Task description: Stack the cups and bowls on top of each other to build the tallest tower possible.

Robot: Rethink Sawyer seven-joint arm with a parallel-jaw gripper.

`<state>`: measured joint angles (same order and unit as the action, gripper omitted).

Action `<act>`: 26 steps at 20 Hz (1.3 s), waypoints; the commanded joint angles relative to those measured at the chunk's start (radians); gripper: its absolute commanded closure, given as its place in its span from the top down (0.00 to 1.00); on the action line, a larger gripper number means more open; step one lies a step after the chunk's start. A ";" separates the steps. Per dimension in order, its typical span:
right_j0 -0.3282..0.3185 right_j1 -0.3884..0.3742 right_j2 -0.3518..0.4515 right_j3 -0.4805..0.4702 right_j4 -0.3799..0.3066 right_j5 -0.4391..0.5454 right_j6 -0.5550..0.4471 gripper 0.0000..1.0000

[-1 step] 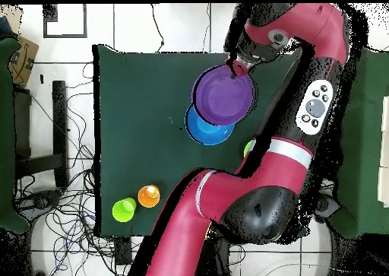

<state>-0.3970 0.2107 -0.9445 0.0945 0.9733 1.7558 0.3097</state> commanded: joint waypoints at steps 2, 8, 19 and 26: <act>0.026 -0.028 0.139 0.052 -0.045 0.070 -0.074 0.00; 0.023 -0.032 0.171 0.056 -0.047 0.107 -0.089 0.00; -0.003 -0.032 0.111 0.005 -0.162 0.217 -0.238 0.00; 0.003 -0.023 0.114 -0.009 -0.220 0.202 -0.277 0.00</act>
<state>-0.3992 0.2104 -0.8633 0.0939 0.8716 1.8800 0.3073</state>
